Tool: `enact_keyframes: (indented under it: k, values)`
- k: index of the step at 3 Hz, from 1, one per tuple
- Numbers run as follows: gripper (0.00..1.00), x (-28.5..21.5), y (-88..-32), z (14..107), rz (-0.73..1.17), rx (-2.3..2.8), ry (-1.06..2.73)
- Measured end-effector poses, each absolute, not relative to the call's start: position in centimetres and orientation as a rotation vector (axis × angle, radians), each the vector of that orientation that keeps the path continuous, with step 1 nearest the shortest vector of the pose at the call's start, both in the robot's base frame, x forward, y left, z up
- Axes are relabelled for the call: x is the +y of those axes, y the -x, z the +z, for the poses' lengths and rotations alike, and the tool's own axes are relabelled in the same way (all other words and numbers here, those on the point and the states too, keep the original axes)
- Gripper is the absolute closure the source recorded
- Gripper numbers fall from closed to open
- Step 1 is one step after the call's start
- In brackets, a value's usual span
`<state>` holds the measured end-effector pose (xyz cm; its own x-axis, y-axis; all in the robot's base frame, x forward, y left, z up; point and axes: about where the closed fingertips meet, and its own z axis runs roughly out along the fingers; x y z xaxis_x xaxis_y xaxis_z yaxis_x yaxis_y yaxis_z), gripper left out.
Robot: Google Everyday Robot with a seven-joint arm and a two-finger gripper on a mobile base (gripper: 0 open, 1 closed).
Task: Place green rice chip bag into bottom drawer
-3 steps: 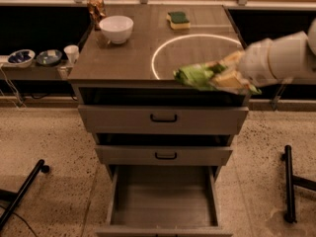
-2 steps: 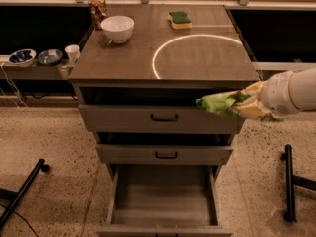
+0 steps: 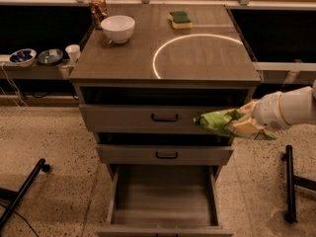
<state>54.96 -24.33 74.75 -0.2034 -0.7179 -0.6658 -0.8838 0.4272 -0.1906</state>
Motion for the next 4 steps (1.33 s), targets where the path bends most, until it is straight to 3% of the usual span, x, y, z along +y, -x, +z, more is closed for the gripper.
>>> enact_keyframes:
  k: [1, 2, 3, 4]
  values:
    - [1.0, -25.2, -52.3, 69.0, 0.292, 2.026, 1.397]
    - [1.0, -23.4, -48.7, 62.9, 0.434, 1.986, 1.441]
    - [1.0, -23.0, -48.6, 62.3, 0.463, 1.958, 1.452]
    - [1.0, -18.8, -46.6, 59.8, 0.65, 1.879, 1.445]
